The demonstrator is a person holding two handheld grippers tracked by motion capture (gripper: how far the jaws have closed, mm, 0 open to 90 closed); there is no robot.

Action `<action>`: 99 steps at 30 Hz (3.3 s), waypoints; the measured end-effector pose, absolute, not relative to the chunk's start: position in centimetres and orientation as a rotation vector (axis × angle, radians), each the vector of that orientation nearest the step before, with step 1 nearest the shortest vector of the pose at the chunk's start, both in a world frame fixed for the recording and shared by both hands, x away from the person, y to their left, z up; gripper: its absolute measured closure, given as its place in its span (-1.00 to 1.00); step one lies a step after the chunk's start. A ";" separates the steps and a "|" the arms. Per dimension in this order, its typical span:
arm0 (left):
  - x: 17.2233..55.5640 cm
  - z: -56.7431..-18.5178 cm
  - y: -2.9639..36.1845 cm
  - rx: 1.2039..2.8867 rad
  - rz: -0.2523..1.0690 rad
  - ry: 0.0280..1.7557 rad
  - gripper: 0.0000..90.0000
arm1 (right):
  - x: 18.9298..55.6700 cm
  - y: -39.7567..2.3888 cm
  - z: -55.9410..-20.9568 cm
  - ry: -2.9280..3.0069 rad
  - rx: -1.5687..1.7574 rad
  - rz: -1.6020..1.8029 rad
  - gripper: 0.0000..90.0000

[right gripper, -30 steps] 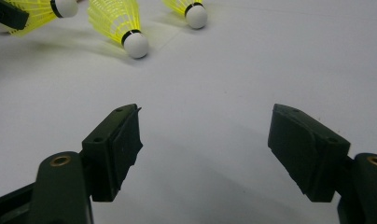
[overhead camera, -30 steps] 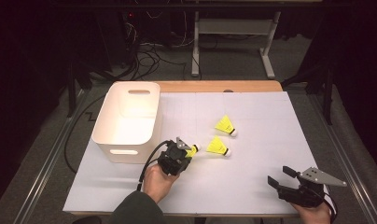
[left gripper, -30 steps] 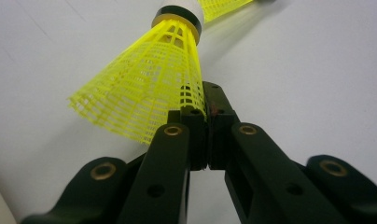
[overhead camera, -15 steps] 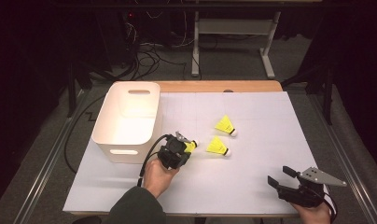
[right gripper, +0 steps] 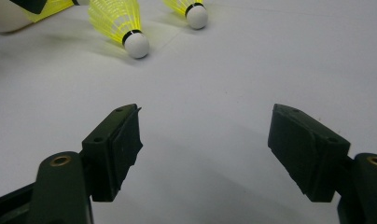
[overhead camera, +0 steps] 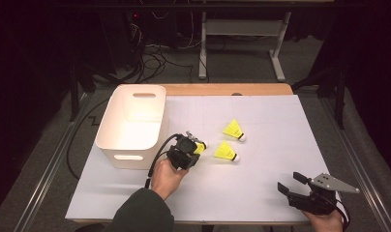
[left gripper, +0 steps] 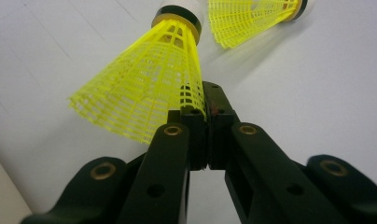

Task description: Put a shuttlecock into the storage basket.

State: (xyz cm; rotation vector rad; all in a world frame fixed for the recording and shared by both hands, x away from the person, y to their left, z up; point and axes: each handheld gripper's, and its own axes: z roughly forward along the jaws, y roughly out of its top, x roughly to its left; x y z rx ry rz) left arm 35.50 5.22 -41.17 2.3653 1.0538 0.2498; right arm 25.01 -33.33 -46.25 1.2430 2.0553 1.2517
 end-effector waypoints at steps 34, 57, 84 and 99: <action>37.4 -40.0 5.8 2.343 0.306 1.136 0.97 | 25.0 -33.4 -46.3 2.054 1.246 1.252 -0.42; 38.6 -36.8 5.9 2.353 0.343 1.154 0.97 | 25.0 -33.4 -46.3 2.052 1.249 1.256 -0.42; 39.9 -34.1 7.3 2.340 0.332 1.171 0.97 | 25.0 -33.3 -46.3 2.053 1.247 1.246 -0.42; 40.2 -32.5 7.5 2.336 0.334 1.160 0.97 | 25.1 -33.4 -46.3 2.054 1.247 1.250 -0.43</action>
